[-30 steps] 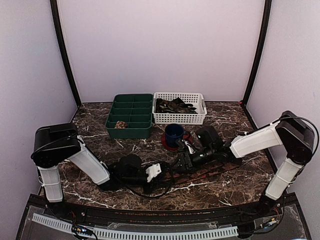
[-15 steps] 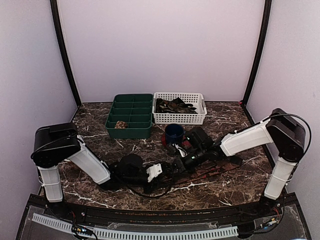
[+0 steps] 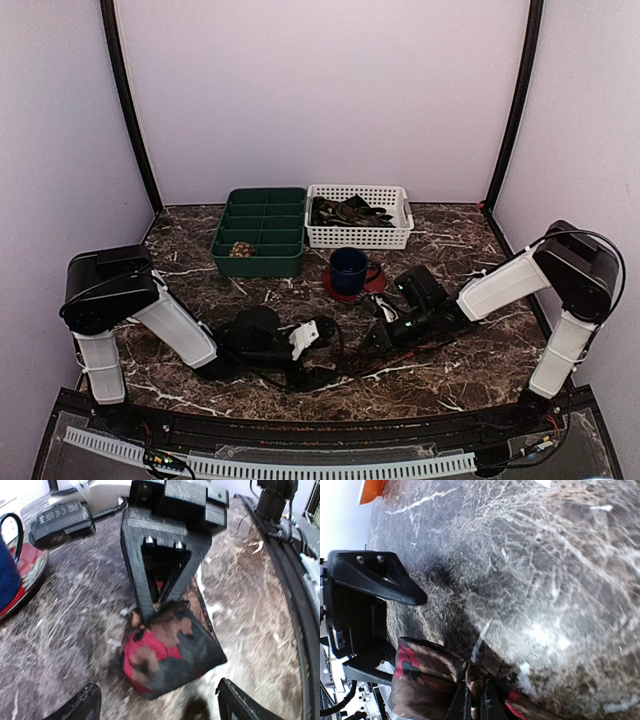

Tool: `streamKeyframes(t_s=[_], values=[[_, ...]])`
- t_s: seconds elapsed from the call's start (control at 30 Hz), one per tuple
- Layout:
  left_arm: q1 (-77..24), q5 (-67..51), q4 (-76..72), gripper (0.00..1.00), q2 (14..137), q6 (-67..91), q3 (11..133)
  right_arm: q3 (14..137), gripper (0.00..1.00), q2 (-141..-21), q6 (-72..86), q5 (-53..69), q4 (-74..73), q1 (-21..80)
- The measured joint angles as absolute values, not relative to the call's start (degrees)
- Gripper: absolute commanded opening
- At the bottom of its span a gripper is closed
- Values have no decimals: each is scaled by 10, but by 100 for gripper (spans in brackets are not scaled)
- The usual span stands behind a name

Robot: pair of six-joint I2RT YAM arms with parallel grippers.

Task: Roll the ties
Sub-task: Roll the tie at the center of the board.

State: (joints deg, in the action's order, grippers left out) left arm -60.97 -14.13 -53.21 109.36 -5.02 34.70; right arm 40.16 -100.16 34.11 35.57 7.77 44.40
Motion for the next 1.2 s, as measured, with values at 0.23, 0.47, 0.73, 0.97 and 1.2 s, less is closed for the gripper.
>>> streamKeyframes(t_s=[0.23,0.47,0.73,0.97,1.2], values=[[-630,-143,-657,81,1183,29,368,361,0,-991,347,361,129,438],[-642,-126,-750,78,1241,102,408,355,0,-991,362,360,143,439],[-667,-60,-709,61,1242,96,430,356,0,-990,365,359,142,439],[-664,-28,-674,33,1222,26,408,370,0,-983,365,351,124,444],[-639,-52,-687,23,1195,-20,370,397,18,-978,371,340,116,465]])
